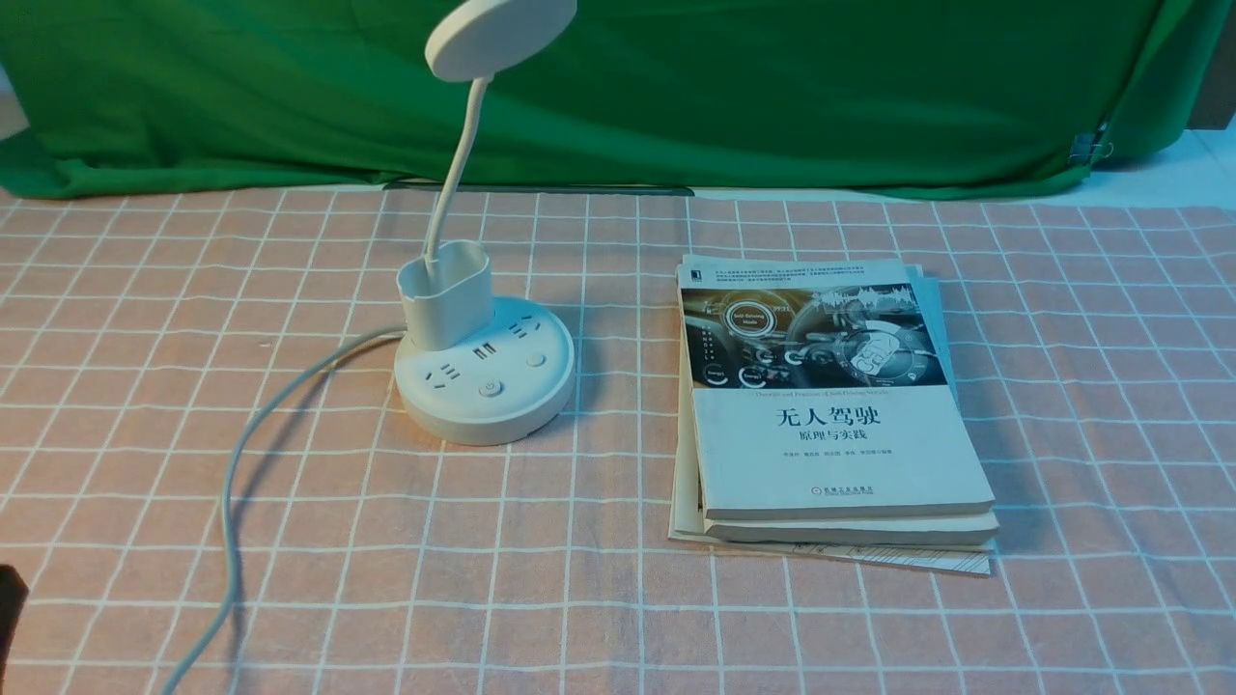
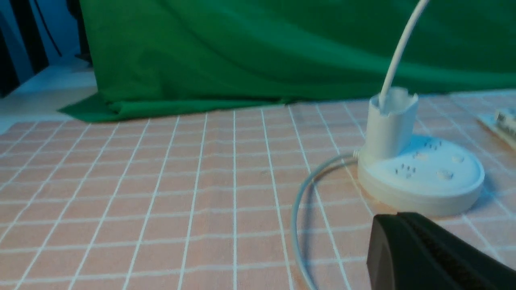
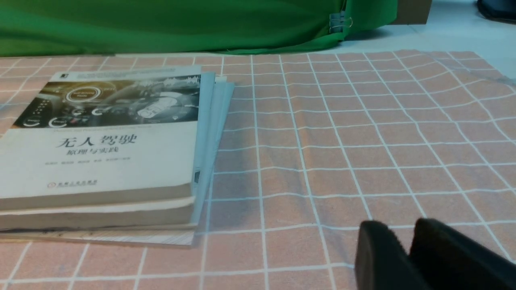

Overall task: Turn on the table lamp on the pink coffee tablecloth with your hand.
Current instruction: 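Press the power button on the lamp base to turn the lamp on with the left gripper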

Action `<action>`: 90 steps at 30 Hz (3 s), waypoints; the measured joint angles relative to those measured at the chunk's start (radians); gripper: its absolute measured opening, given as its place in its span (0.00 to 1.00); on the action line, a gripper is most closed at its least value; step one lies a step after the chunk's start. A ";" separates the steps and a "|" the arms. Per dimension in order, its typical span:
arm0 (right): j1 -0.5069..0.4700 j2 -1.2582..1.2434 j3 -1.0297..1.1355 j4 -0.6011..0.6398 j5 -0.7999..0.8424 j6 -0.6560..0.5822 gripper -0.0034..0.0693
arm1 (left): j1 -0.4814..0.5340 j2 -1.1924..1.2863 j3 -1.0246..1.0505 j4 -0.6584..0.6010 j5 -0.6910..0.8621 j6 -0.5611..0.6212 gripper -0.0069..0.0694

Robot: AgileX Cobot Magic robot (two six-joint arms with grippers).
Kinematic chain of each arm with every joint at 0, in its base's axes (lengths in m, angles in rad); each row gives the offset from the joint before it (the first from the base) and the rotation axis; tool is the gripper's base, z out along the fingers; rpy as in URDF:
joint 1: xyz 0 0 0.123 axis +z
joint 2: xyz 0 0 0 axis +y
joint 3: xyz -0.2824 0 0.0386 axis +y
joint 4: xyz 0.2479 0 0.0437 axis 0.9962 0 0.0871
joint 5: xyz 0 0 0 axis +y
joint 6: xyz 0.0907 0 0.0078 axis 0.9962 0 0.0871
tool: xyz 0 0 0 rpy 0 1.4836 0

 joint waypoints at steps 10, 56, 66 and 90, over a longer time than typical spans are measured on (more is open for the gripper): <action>0.000 0.000 0.000 0.000 0.000 0.000 0.30 | 0.000 0.000 0.000 0.008 -0.220 -0.006 0.09; 0.000 0.000 0.000 0.000 0.000 0.000 0.30 | -0.162 1.060 -1.032 -0.064 1.073 0.036 0.09; 0.000 0.000 0.000 0.000 0.001 0.000 0.30 | -0.304 1.427 -1.190 -0.182 0.745 0.135 0.09; 0.000 0.000 0.000 0.000 0.000 0.000 0.30 | -0.329 1.900 -1.388 -0.172 0.398 0.135 0.09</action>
